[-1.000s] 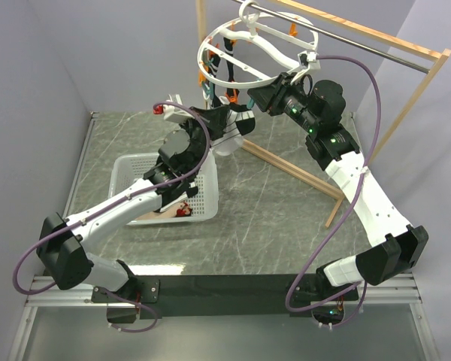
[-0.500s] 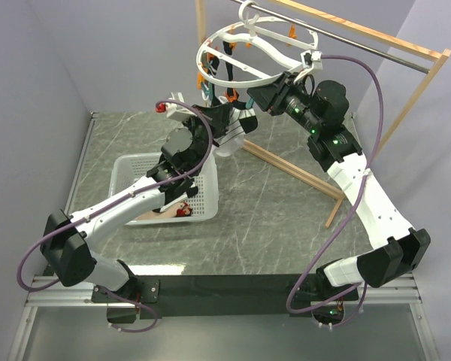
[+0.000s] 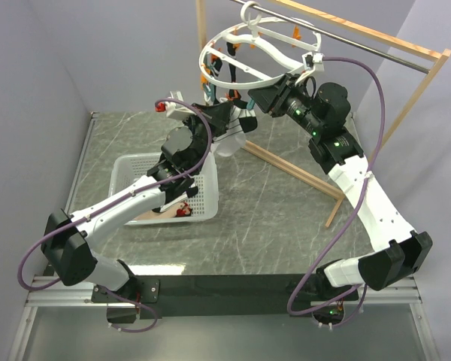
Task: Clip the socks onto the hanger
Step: Clamp the sock onto the hanger, then open the clamp at the hanger.
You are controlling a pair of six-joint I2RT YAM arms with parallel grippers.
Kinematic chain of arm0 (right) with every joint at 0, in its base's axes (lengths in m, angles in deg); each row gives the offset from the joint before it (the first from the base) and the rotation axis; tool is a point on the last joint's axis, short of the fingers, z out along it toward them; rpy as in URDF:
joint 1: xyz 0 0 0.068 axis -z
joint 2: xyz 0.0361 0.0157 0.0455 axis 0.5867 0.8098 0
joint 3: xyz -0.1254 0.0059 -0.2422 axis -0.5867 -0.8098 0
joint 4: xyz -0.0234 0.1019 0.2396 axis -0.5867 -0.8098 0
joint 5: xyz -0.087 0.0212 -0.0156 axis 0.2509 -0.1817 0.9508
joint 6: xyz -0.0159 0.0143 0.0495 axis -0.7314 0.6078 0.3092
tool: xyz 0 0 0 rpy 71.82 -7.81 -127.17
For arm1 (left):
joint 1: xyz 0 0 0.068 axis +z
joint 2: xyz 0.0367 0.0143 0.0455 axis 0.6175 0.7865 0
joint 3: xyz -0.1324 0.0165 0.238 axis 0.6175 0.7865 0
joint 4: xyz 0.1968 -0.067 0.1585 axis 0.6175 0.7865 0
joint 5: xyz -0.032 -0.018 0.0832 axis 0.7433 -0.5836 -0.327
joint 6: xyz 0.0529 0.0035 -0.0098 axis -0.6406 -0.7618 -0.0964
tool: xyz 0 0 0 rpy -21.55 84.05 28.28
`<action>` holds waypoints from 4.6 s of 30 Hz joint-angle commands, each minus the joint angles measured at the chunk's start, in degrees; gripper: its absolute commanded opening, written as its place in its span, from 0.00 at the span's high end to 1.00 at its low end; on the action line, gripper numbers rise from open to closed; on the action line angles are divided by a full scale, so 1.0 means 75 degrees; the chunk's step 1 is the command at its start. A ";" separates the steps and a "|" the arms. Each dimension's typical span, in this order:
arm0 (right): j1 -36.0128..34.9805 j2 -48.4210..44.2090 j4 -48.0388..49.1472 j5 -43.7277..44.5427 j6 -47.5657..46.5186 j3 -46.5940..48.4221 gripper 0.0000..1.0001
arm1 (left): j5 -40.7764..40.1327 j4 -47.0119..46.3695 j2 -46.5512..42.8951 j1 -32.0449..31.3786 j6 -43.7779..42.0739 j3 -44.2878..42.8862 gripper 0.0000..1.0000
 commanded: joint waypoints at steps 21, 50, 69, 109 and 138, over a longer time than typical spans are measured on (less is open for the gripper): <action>0.0232 -0.0221 -0.1591 0.0037 -0.0464 0.0835 0.28 | 0.0134 0.0056 -0.0046 -0.0028 0.0160 -0.0309 0.99; 0.0361 -0.1406 -0.1595 0.0952 -0.5268 -0.0148 0.19 | 0.5974 0.2716 -0.0129 0.2093 -0.2521 -0.1864 0.22; 0.0947 -0.0210 -0.1206 0.0576 -0.5046 0.0753 0.29 | 0.4390 0.5061 0.1572 0.1776 -0.0407 -0.4869 0.21; 0.0935 0.0106 -0.0995 -0.0314 -0.4776 0.0800 0.43 | 0.2431 0.2542 0.1759 0.1565 0.4742 -0.3063 0.38; 0.1615 -0.0315 -0.1581 -0.2259 -0.6569 0.0308 0.34 | 0.3310 0.3385 0.1724 0.2456 0.5035 -0.3778 0.79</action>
